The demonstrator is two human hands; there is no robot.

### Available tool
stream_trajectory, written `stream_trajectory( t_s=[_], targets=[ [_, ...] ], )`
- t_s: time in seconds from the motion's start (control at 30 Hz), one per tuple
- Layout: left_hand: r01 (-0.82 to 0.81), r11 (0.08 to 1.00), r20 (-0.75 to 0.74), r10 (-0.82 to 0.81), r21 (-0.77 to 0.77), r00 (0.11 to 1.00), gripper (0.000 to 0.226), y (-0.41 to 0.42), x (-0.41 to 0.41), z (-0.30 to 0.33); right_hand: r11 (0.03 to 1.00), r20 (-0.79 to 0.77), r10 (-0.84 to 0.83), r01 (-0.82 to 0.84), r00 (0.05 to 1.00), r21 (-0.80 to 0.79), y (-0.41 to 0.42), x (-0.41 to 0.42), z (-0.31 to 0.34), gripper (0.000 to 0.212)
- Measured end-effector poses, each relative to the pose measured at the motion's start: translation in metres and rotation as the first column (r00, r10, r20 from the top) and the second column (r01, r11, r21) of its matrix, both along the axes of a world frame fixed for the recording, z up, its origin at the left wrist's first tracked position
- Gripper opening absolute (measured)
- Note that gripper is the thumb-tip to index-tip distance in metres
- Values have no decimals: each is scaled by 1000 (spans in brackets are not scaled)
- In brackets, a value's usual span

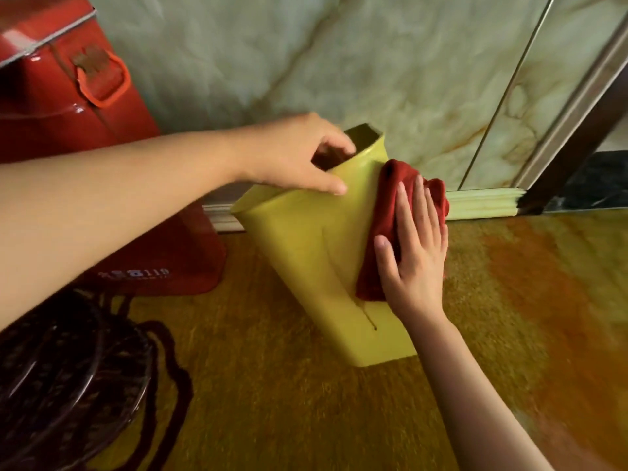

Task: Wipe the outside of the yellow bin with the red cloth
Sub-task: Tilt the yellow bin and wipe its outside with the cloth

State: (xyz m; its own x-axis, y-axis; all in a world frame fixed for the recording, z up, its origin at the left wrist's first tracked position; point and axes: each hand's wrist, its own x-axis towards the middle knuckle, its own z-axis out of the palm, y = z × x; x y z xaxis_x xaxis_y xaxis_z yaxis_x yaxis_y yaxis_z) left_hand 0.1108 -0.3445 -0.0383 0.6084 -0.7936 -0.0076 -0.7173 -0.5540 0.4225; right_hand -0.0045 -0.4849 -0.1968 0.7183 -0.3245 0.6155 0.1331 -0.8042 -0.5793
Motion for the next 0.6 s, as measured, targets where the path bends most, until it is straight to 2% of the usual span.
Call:
stream_trajectory(
  t_s=[0.07,0.17,0.27,0.33,0.4,0.47,0.5,0.53,0.6],
  targets=[
    [-44,996,32,42,77,999,24,25,7,-4,996,-101,43,-35,994,81,-10,1,-5,63],
    [-138,990,-29,138,-11,990,45,53,10,-14,975,-220,118,-71,968,210,-6,4,-10,65],
    [-174,982,-35,172,-67,984,41,42,14,-7,963,-140,105,-66,985,261,5,6,-5,58],
    [-164,984,13,165,-63,986,26,23,19,5,955,-61,115,-93,992,281,22,7,2,55],
    [-119,992,79,115,39,990,21,5,15,9,960,-34,130,-118,991,255,49,10,9,54],
    [-109,987,62,103,118,993,28,-1,10,4,971,-52,105,-91,993,222,70,15,13,54],
    [-116,983,-20,120,143,993,31,1,9,3,974,-61,97,-82,993,213,74,18,14,53],
    [-124,979,-172,152,163,973,32,7,10,6,974,-62,101,-86,993,210,74,20,14,53],
    [-138,967,-466,224,213,856,33,28,14,20,968,-60,123,-107,991,228,67,24,10,53]
  ],
)
